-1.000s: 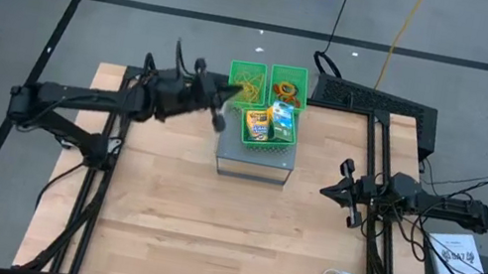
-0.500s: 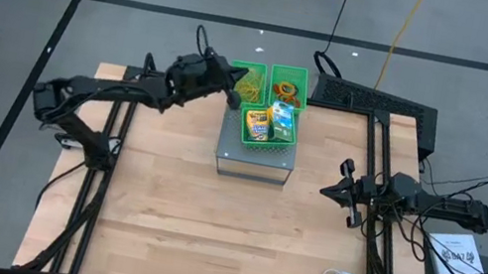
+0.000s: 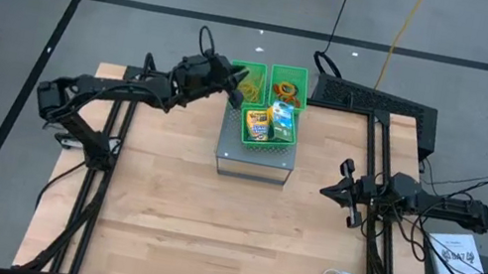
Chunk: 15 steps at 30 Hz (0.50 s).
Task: Pick & Place Office Desk Supplies
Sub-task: Put the yellow rubber band into the left green bin on the shelf
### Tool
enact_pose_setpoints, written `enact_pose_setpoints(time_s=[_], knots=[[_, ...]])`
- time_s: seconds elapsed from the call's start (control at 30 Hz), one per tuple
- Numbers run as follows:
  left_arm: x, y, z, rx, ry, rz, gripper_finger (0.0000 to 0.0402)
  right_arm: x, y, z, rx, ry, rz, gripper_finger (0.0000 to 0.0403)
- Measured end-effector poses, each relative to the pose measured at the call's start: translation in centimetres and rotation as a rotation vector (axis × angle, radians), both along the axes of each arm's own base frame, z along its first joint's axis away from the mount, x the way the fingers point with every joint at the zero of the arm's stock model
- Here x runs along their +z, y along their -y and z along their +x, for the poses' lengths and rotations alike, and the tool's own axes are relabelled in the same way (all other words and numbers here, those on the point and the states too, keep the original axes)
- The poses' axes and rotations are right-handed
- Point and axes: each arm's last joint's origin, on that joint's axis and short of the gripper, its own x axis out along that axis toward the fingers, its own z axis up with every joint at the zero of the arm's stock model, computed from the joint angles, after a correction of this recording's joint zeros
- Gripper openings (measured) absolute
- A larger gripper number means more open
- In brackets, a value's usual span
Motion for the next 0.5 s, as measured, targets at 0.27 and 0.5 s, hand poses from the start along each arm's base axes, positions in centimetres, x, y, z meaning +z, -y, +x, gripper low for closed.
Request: enact_pose_setpoints(time_s=[0.27, 0.5], knots=[[0.8, 0.6, -0.6, -0.027, 0.015, -0.025, 0.0187, 0.0, 0.0, 0.0, 0.0, 0.0, 0.0, 0.0], [3.7, 2.8, -2.7, -0.057, 0.037, -0.041, 0.0213, 0.0, 0.0, 0.0, 0.0, 0.0, 0.0, 0.0]])
